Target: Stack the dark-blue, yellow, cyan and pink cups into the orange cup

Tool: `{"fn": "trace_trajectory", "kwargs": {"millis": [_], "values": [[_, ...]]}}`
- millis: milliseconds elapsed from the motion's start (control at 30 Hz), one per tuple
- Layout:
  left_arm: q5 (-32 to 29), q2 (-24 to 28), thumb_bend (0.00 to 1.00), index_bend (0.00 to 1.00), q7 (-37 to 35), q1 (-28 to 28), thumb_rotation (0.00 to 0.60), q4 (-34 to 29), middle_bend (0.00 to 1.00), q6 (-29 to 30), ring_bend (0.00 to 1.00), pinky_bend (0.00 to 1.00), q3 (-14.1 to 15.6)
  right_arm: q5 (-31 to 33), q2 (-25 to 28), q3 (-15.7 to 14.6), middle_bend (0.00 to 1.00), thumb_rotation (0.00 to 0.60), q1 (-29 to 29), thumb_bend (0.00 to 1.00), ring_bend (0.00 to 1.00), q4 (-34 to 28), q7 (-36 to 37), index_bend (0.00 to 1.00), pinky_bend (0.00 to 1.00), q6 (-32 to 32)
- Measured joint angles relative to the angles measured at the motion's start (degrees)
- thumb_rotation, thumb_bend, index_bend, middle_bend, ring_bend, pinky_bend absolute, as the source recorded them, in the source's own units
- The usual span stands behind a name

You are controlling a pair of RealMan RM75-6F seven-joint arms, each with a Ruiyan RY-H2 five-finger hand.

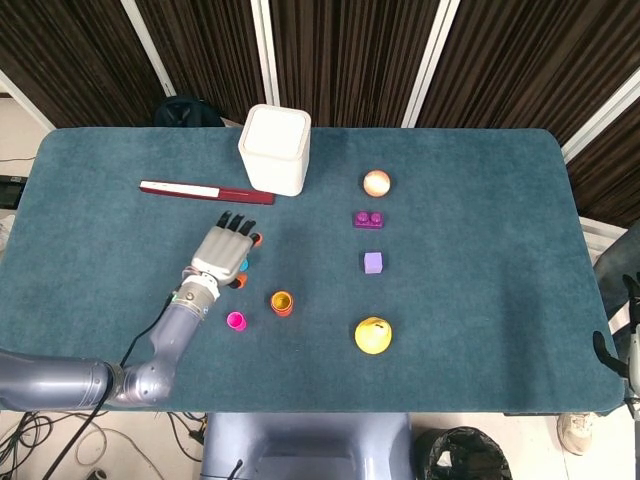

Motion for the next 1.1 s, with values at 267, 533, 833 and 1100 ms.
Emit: {"fn": "trace_trajectory", "kwargs": {"millis": [267,533,833,1100], "values": [[0.8,-0.6,0.27,0.32,-3.2,1.4,0.600,7.1,0.10,-4.0,0.00,0.00,0.2,0.1,-0.5,-0.2,0.00,0.600,0.3,0.42,0.06,0.1,-1.0,0.04,0.00,-0.4],[2.1,-2.8,0.27,0.32,-4.4,2.3,0.600,13.0,0.10,-7.0,0.00,0.00,1.2,0.5,-1.0,-0.4,0.00,0.600,0.6,0.42,0.06,0.6,-1.8,0.04,0.00,-1.2],[3.5,-4.9,0.27,0.33,-5.7,3.2,0.600,16.4,0.10,-9.5,0.00,0.00,2.1,0.6,-1.5,-0.4,0.00,0.600,0.8,0.42,0.06,0.9,-2.3,0.04,0.00,-1.5],[4.5,-6.3,0.27,0.33,-5.6,3.3,0.600,17.4,0.11,-10.1,0.00,0.00,2.4,0.7,-1.5,-0.3,0.00,0.600,0.8,0.42,0.06,0.9,-2.2,0.04,0.00,-1.5]]}}
